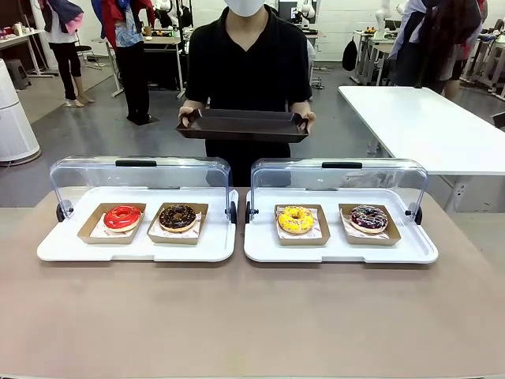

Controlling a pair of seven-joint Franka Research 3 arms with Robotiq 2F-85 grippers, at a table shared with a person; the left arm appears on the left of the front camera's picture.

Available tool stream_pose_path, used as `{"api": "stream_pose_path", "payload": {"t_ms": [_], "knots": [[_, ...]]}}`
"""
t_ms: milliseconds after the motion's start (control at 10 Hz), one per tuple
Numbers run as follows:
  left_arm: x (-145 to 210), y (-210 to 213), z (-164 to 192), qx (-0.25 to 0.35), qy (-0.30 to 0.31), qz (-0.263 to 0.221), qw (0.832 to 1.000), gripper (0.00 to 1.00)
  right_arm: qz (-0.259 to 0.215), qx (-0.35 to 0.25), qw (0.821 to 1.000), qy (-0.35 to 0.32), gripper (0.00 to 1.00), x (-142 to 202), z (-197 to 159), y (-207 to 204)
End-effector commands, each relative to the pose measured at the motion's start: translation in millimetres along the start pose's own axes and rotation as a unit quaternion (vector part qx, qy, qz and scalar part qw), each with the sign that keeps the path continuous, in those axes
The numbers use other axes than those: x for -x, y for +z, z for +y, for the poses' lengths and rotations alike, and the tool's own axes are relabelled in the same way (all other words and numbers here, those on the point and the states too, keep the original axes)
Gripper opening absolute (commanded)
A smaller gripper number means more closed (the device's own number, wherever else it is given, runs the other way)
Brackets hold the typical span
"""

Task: Provide the desired donut to the person.
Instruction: Pick up and lift the Paper togo box containing the Donut pointed at by the person.

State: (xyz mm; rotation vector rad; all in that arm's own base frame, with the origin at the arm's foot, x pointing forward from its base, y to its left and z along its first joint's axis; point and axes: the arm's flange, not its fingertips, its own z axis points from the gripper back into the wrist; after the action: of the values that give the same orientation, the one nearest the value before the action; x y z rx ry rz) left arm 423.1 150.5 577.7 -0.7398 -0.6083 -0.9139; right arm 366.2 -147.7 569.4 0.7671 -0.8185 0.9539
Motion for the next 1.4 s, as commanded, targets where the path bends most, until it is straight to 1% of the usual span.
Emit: {"api": "stream_pose_path", "payload": {"t_ms": [0,200,300,400,1300], "knots": [[8,-5,-8,-0.021,-0.005,-0.003,1.0,1.0,0.008,0.009,1.0,0.0,1.0,7,8,1],[11,-7,-13,-0.038,-0.001,0.004,0.999,1.0,0.011,0.011,1.0,-0.004,1.0,10,11,3],[5,1,-5,-0.012,0.002,-0.004,1.0,1.0,0.047,0.003,0.999,-0.011,1.0,7,10,-10],[5,1,-5,-0.012,0.002,-0.004,1.0,1.0,0.002,0.009,1.0,-0.004,1.0,6,5,7],[5,1,-5,-0.012,0.002,-0.004,1.0,1.0,0.002,0.009,1.0,-0.004,1.0,6,5,7]]}}
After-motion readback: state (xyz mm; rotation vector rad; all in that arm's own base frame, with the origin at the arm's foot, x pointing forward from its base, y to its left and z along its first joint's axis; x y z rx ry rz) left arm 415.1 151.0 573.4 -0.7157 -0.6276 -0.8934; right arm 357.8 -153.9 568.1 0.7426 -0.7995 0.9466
